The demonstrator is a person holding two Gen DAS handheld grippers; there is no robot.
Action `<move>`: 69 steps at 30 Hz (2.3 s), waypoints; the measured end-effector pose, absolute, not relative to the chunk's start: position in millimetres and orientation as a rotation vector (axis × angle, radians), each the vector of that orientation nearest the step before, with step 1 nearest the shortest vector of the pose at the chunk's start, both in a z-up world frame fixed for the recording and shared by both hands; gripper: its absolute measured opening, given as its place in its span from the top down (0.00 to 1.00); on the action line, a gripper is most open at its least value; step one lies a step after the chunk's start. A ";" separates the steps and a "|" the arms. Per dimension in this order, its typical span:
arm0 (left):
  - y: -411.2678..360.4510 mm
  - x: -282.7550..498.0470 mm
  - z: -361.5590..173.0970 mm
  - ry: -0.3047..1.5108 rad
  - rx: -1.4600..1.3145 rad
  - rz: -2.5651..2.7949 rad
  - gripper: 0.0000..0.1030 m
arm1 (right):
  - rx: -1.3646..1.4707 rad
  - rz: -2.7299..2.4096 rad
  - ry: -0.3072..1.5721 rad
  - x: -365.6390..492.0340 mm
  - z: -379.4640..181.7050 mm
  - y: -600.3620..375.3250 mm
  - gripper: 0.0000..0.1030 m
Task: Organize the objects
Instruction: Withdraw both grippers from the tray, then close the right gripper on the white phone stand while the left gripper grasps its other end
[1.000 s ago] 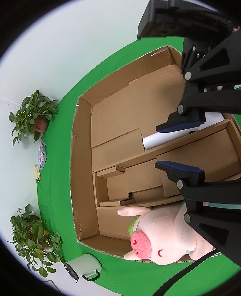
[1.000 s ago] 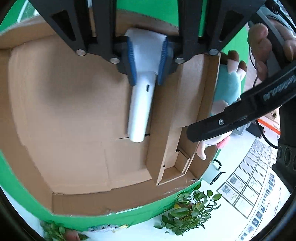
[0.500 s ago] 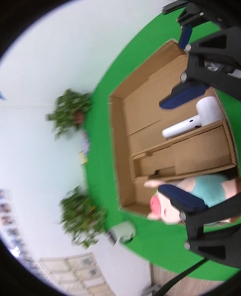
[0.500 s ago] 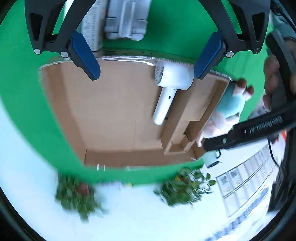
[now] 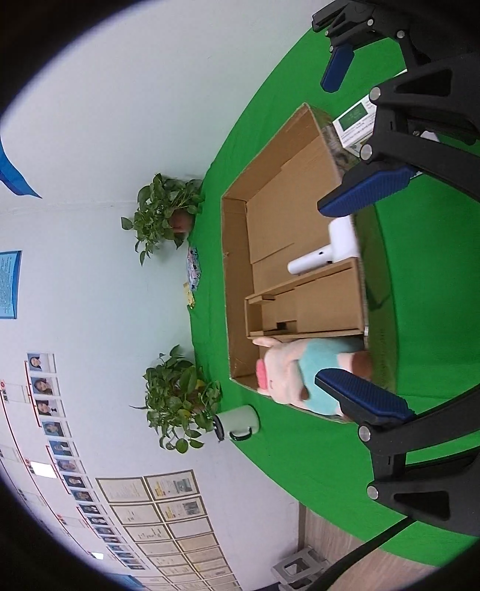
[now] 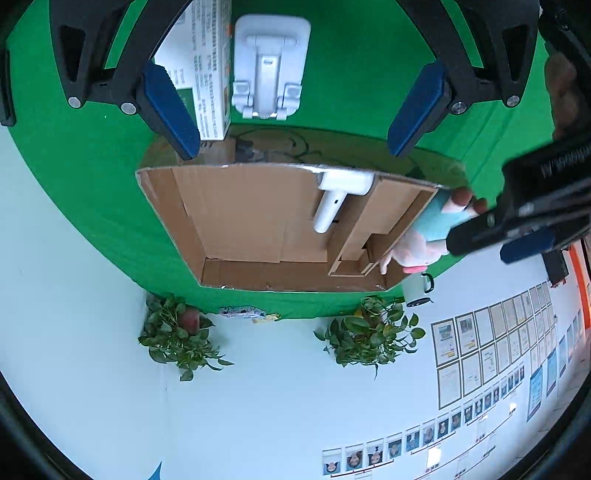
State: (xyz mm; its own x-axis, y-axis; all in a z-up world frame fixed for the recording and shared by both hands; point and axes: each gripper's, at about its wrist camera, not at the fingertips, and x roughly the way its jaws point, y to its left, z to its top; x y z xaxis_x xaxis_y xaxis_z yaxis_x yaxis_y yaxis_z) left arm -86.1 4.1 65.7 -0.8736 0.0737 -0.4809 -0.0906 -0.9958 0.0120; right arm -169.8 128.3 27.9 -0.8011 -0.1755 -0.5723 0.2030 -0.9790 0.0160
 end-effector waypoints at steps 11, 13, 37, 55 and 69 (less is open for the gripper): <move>4.9 -56.6 50.6 -0.022 -0.758 2.939 0.18 | 0.869 -2.784 0.082 -141.7 19.3 129.0 0.01; 4.2 -53.7 45.7 -0.039 -0.766 2.942 0.18 | 0.863 -2.793 0.095 -136.4 19.3 131.2 0.01; -15.2 -62.0 -21.5 -0.229 -1.080 2.775 0.18 | 1.291 -2.619 -0.030 -161.6 -73.2 185.5 0.01; -12.4 -59.2 -32.0 -0.270 -1.152 2.648 0.18 | 1.329 -2.563 0.160 -152.2 -83.2 143.3 0.35; -1.3 -71.3 -70.7 -0.641 -1.290 2.162 0.19 | 1.222 -2.467 0.120 -101.0 -69.2 120.6 0.03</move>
